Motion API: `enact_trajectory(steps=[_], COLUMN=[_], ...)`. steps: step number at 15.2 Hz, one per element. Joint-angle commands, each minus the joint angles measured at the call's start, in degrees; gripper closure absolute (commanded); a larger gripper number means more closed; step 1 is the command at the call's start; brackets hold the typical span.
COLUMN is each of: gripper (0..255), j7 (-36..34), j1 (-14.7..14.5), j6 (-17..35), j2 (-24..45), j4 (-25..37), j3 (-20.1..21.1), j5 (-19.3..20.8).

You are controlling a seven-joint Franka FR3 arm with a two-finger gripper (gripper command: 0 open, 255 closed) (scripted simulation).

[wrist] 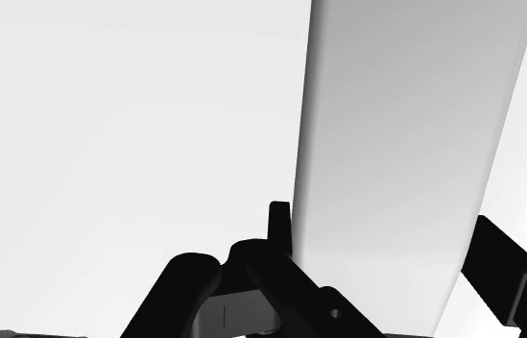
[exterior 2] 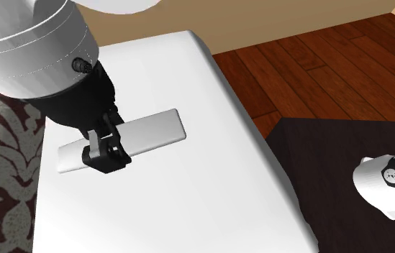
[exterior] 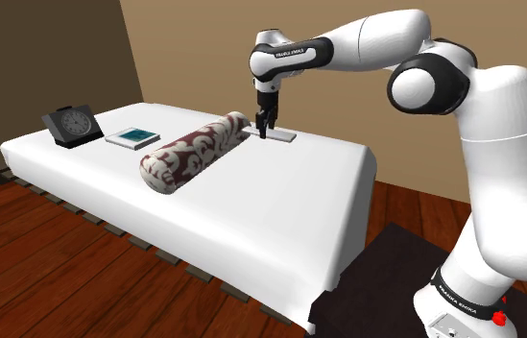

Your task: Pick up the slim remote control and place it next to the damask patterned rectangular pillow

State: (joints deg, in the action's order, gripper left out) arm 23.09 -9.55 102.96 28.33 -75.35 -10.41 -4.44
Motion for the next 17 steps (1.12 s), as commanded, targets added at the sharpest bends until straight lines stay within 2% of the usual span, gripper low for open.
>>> enact_trajectory(steps=[1, 5, 17], gripper=[255, 255, 255], j7=[-2.11, -6.23, -6.02], j1=[-1.29, -3.74, -4.15], j6=[-1.03, -4.48, 4.52], j2=[1.91, 7.36, 7.76], j4=[2.99, 11.91, 3.28], j3=[0.58, 1.71, 1.82], j5=[-0.01, -0.12, -0.27])
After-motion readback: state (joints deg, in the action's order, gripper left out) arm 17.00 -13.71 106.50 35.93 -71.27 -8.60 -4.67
